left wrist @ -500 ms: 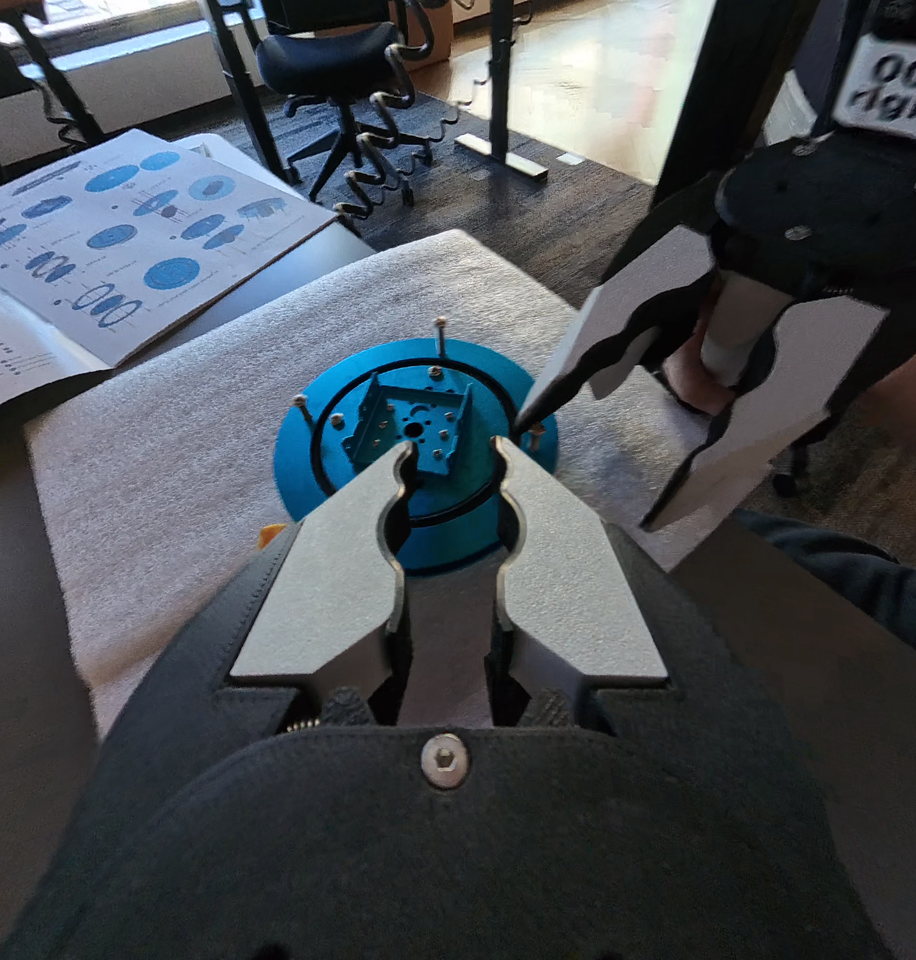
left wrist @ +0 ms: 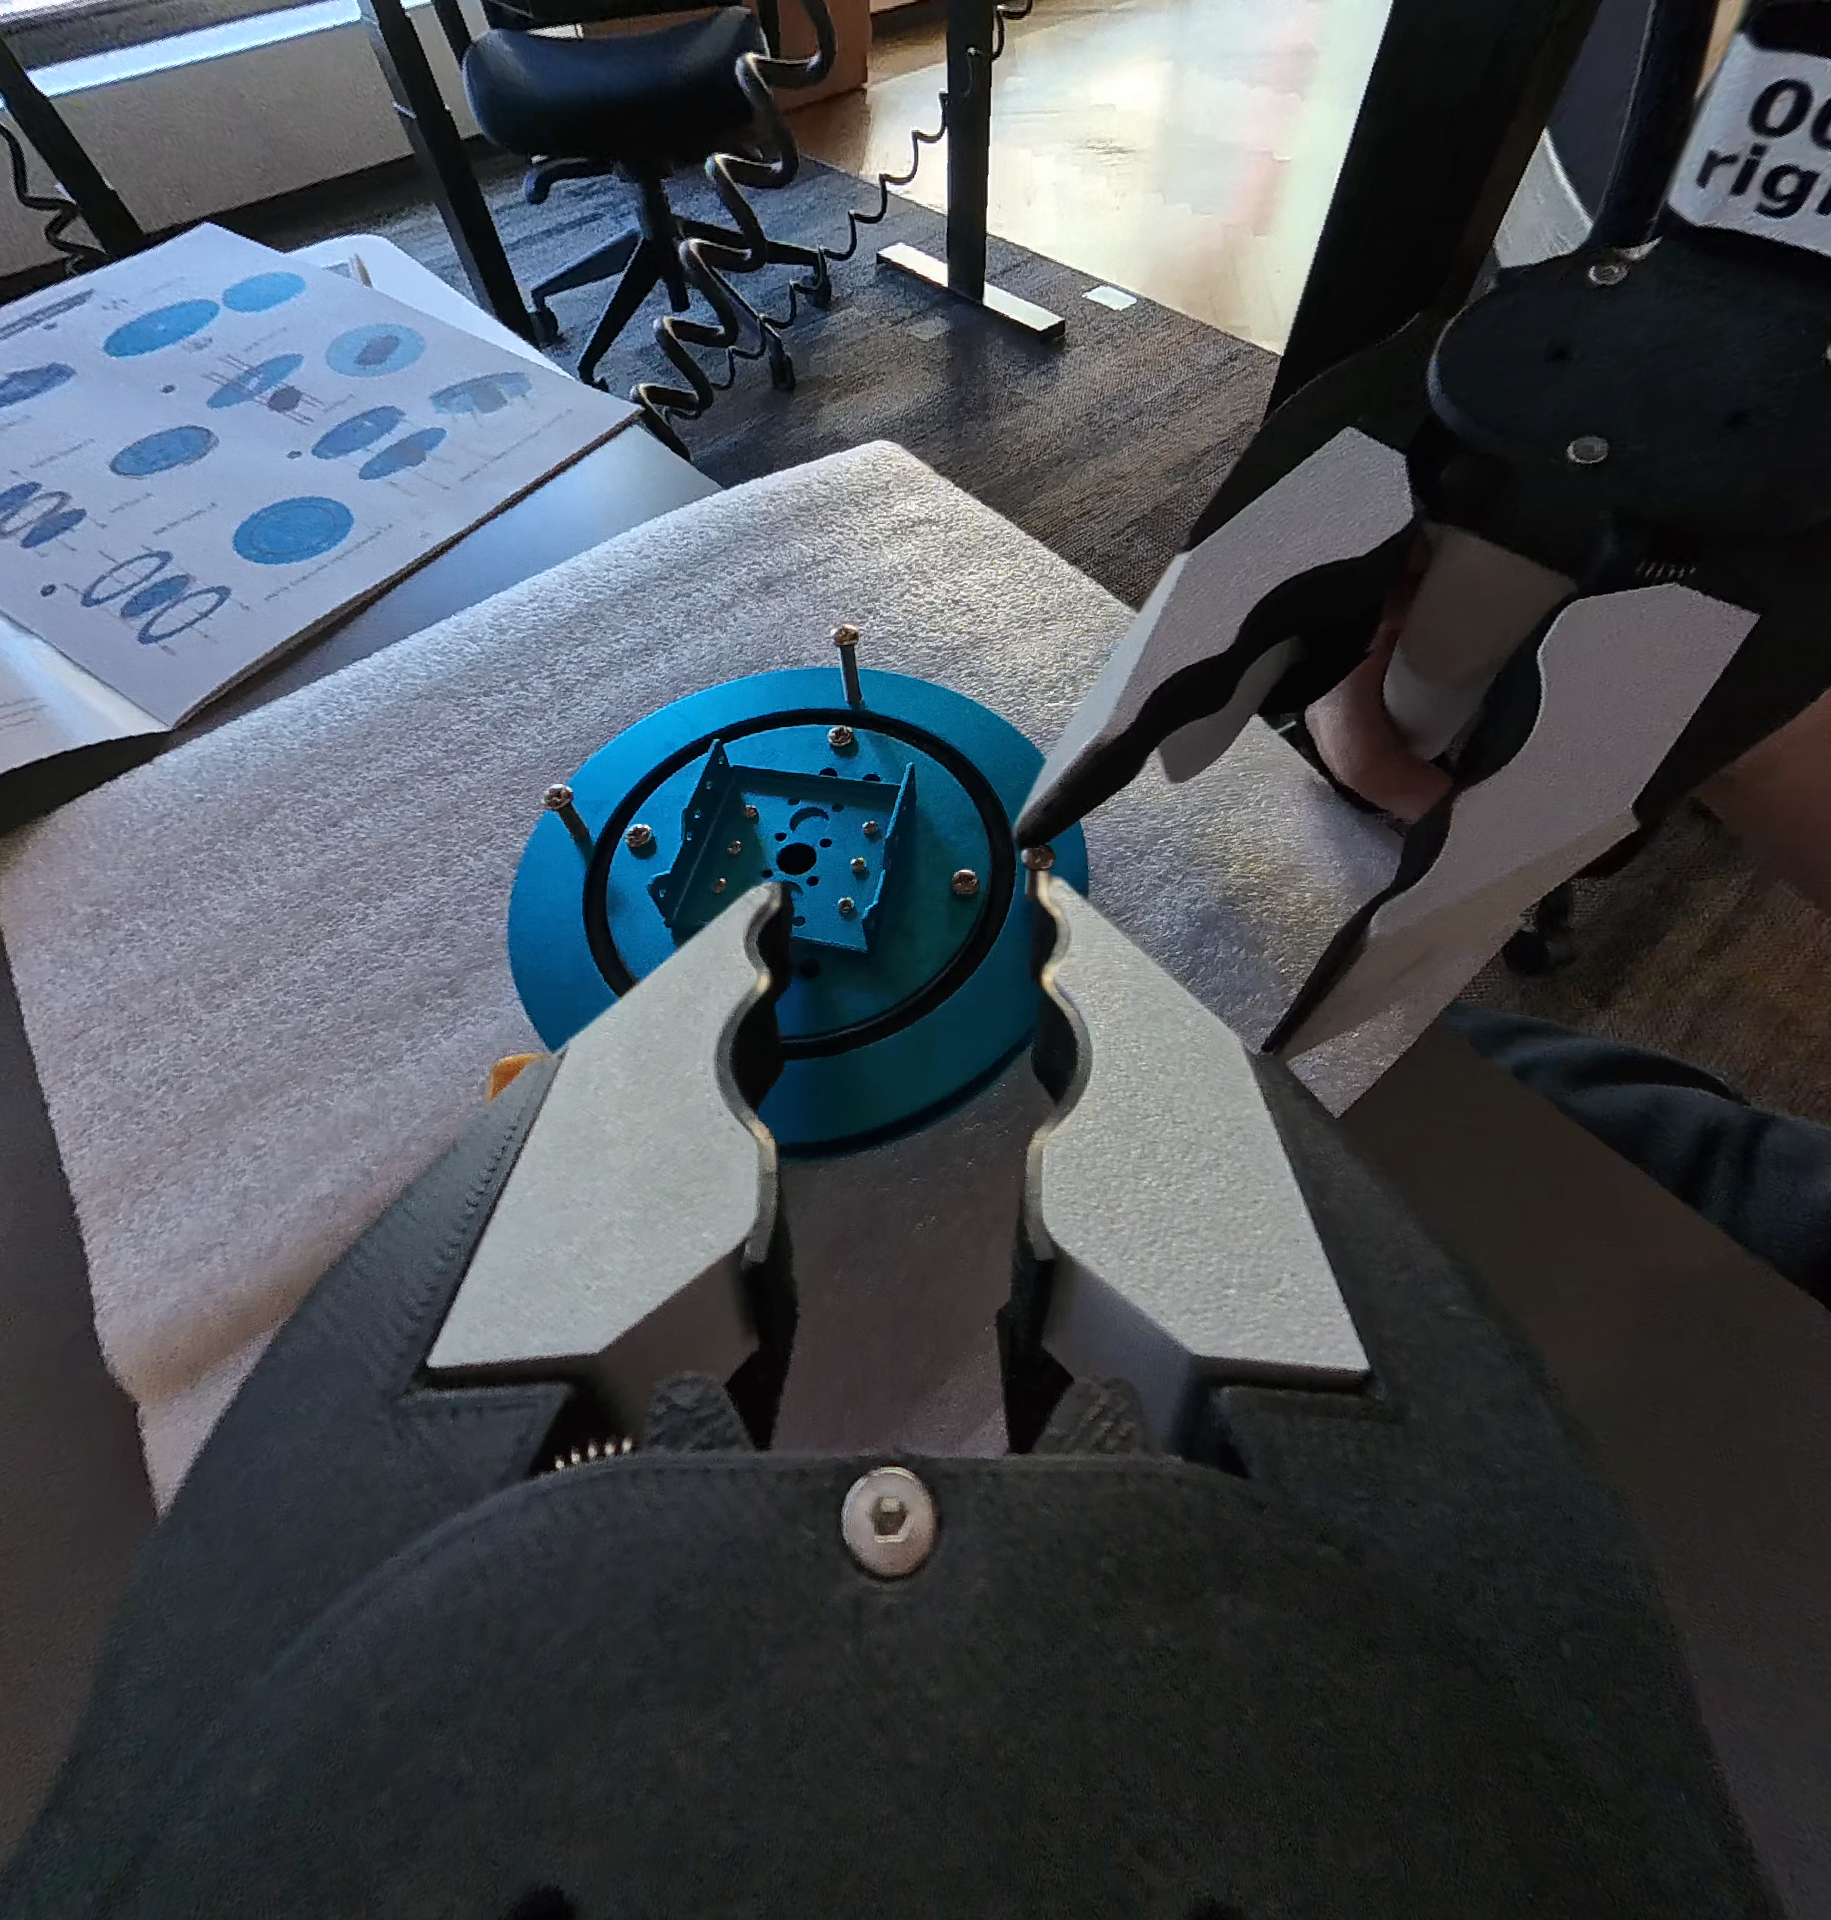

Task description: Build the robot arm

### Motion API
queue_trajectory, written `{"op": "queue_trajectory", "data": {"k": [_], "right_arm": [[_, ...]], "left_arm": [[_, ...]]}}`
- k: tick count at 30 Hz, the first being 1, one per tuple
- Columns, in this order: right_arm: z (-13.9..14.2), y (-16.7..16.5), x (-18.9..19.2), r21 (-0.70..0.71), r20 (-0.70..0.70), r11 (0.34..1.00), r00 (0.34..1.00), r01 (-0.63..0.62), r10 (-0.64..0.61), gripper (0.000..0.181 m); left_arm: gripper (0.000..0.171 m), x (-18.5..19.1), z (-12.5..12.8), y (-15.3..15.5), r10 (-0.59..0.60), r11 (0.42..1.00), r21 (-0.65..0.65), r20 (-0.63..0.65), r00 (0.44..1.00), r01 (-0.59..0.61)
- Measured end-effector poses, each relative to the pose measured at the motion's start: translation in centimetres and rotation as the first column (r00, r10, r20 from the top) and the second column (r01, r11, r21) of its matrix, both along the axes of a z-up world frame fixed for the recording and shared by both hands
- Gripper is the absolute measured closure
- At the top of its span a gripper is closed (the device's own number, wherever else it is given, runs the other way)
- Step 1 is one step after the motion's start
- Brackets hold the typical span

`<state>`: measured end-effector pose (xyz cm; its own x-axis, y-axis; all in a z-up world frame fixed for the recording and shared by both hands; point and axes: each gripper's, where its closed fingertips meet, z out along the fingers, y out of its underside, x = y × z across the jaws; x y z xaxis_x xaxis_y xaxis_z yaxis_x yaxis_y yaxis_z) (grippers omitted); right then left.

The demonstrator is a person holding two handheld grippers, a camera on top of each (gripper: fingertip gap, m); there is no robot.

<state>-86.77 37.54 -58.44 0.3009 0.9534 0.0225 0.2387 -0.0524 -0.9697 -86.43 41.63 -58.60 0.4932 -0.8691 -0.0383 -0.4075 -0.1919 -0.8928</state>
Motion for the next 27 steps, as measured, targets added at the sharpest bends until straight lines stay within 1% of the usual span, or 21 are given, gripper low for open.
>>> {"op": "queue_trajectory", "data": {"k": [1, 3, 6, 9, 13, 14, 15, 16, 18, 20, 23, 26, 27], "right_arm": [[0.0, -0.1, 0.1, -0.001, 0.001, 1.0, 1.0, -0.002, 0.002, 0.131], [0.1, 0.1, 0.4, -0.003, -0.007, 1.0, 1.0, 0.011, -0.011, 0.135], [0.3, 0.5, 0.2, -0.004, -0.021, 1.0, 1.0, 0.02, -0.021, 0.125], [-0.2, 0.3, -0.4, 0.013, 0.024, 1.0, 1.0, 0.004, -0.005, 0.125], [-0.2, 0.0, -0.1, 0.018, 0.021, 1.0, 1.0, 0.017, -0.018, 0.124], [-0.2, -0.1, 0.1, 0.015, 0.019, 1.0, 1.0, 0.017, -0.018, 0.126], [-0.2, -0.2, 0.2, 0.01, 0.013, 1.0, 1.0, 0.014, -0.014, 0.131], [-0.1, 0.0, 0.4, 0.004, 0.003, 1.0, 1.0, 0.026, -0.026, 0.131], [0.1, 0.6, 0.5, -0.004, -0.016, 0.999, 0.999, 0.047, -0.047, 0.124], [0.1, 0.7, 0.2, -0.001, -0.007, 0.999, 0.999, 0.039, -0.039, 0.12], [-0.2, 0.3, -0.5, 0.018, 0.031, 1.0, 0.999, 0.01, -0.011, 0.122], [-0.2, 0.0, -0.2, 0.016, 0.03, 1.0, 0.999, 0.015, -0.016, 0.123], [-0.2, 0.1, 0.0, 0.018, 0.033, 1.0, 0.999, 0.025, -0.025, 0.124]], "left_arm": [[0.137, -0.2, 0.1, 0.2, 0.017, 1.0, 0.006, 0.008, 1.0, -0.017], [0.14, -0.4, 0.8, 0.2, 0.019, 1.0, 0.023, 0.045, 0.999, -0.02], [0.131, 0.1, 1.1, -0.6, -0.031, 0.999, 0.014, 0.074, 0.997, 0.031], [0.127, 0.3, 0.3, -0.2, -0.017, 0.999, 0.027, 0.009, 1.0, 0.016], [0.124, 0.1, 0.2, 0.1, -0.004, 1.0, -0.003, 0.019, 1.0, 0.004], [0.133, -0.2, 0.3, 0.4, 0.019, 1.0, -0.004, 0.021, 1.0, -0.019], [0.137, -0.5, 0.4, 0.7, 0.038, 0.999, 0.01, 0.024, 0.999, -0.038], [0.137, -0.6, 0.6, 0.7, 0.038, 0.999, 0.021, 0.035, 0.999, -0.039], [0.131, -0.1, 1.0, 0.0, -0.007, 1.0, 0.015, 0.064, 0.998, 0.006], [0.127, 0.3, 0.9, -0.5, -0.036, 0.999, 0.02, 0.056, 0.998, 0.035], [0.124, 0.4, 0.2, 0.0, -0.013, 0.999, 0.041, -0.004, 1.0, 0.013], [0.118, 0.2, 0.2, 0.2, -0.002, 1.0, 0.008, 0.009, 1.0, 0.002], [0.118, 0.1, 0.1, 0.3, 0.006, 1.0, 0.0, 0.013, 1.0, -0.006]]}}
